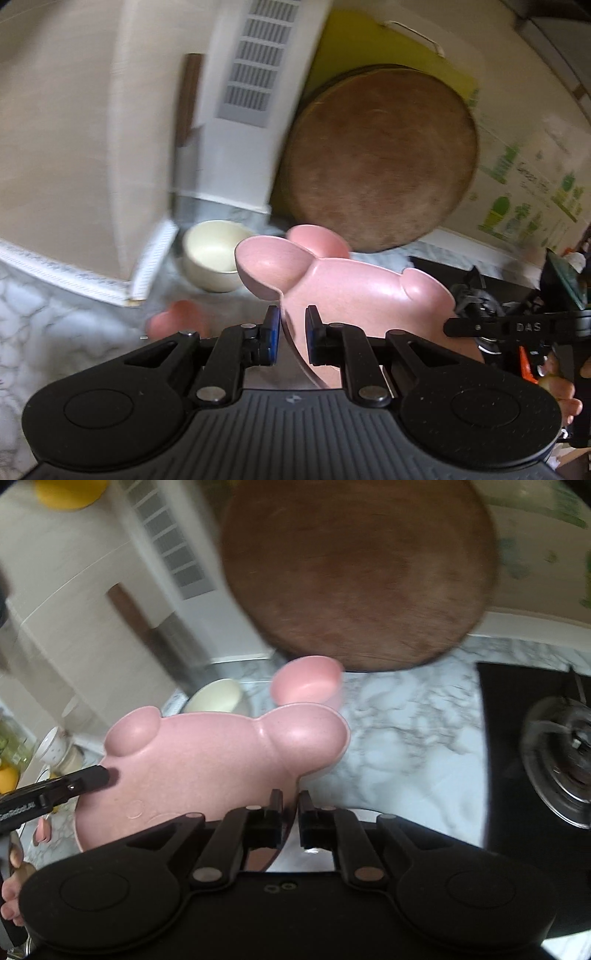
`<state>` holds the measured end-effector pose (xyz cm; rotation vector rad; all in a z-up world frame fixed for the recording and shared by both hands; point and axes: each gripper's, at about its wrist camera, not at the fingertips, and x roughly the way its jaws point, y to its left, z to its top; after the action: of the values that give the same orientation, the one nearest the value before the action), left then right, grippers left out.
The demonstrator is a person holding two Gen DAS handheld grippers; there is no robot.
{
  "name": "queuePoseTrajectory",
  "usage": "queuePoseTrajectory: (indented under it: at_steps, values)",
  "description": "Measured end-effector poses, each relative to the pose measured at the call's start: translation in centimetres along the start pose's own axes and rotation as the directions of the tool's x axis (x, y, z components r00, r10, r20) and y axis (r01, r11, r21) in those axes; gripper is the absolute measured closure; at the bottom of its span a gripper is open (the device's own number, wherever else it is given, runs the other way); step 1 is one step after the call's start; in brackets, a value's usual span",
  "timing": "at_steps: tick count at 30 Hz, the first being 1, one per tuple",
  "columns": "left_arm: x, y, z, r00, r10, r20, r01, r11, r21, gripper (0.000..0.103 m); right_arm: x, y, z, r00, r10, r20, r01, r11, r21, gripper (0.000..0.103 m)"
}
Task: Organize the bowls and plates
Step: 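Lift the bear-shaped plate with both grippers and carry it toward the stove, then lower the bear-shaped plate onto the stacked white plates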
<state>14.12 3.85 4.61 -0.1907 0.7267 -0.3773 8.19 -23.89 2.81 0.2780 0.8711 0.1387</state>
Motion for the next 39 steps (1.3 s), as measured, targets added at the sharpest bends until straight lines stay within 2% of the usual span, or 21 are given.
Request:
queuePoseTrajectory:
  at_steps: [10,15,24,39]
  values:
    - [2.0,-4.9,-1.8,0.996,-0.079,-0.043,0.080,0.996,0.029,0.089,-2.0,-4.9,-2.7,0.999,-0.041,-0.018,0.042,0.998,0.044,0.094]
    - [2.8,-6.3,-3.3,0.995,-0.080,-0.054,0.083,0.996,0.041,0.089,-1.6,-6.3,-3.8,0.998,-0.059,-0.038,0.061,0.997,0.049,0.094]
    - [4.0,-6.6,-5.8,0.994,-0.080,-0.073,0.082,0.996,0.030,0.089,-0.2,-7.5,-4.8,0.995,-0.080,-0.064,0.082,0.996,0.027,0.094]
    - [7.9,-5.5,-8.1,0.991,-0.087,-0.102,0.084,0.996,-0.038,0.089,2.3,-8.6,-4.6,0.989,-0.114,-0.095,0.113,0.993,-0.015,0.094]
